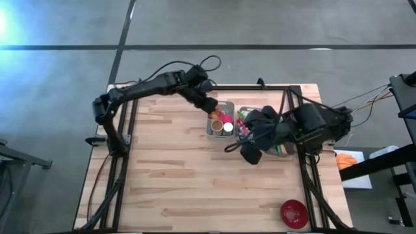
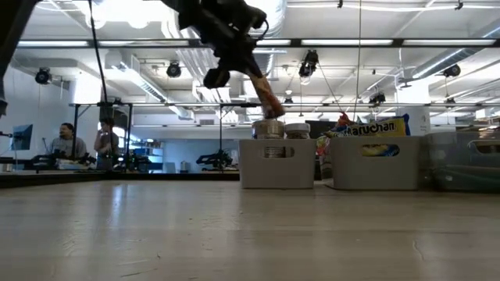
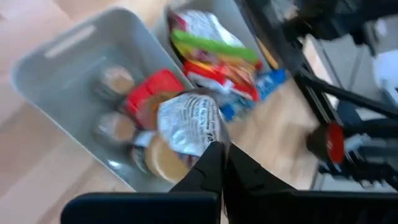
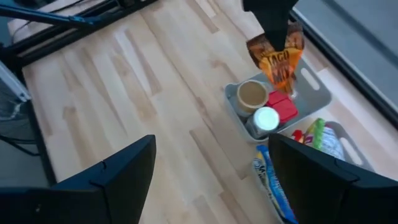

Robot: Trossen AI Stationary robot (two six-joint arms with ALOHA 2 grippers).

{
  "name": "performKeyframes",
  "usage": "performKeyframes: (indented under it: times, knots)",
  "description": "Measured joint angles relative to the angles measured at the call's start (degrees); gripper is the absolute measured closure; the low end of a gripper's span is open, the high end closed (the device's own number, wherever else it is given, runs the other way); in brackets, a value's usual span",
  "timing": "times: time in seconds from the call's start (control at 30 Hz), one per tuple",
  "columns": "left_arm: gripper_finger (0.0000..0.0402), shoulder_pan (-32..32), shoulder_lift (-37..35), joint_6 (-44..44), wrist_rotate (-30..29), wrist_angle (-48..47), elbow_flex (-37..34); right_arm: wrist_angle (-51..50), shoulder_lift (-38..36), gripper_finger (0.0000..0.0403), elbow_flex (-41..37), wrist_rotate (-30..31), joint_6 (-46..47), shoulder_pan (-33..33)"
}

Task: Pick & Place Food Item
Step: Put the orange seasoning bag into the left gray bin

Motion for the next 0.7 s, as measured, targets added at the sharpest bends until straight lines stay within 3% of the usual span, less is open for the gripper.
performKeyframes:
  times: [0.17, 0.4, 0.7]
  knots:
    - [0.0401, 2.19, 4.04, -0.04, -3.98, -1.34, 4.27, 0.06, -2.26, 0.0094, -4.4, 2.79, -0.03, 0.58]
    - [0.0401, 4.79, 5.6, -0.26, -10.26, -3.04, 4.28, 0.09, -4.18, 0.0094, -13.14, 2.93, 2.28, 0.71]
    - [0.0401, 5.0, 8.54, 2.15, -11.98, -2.98, 4.23, 0.02, -5.58, 0.0094, -22.98, 2.84, 8.01, 0.71]
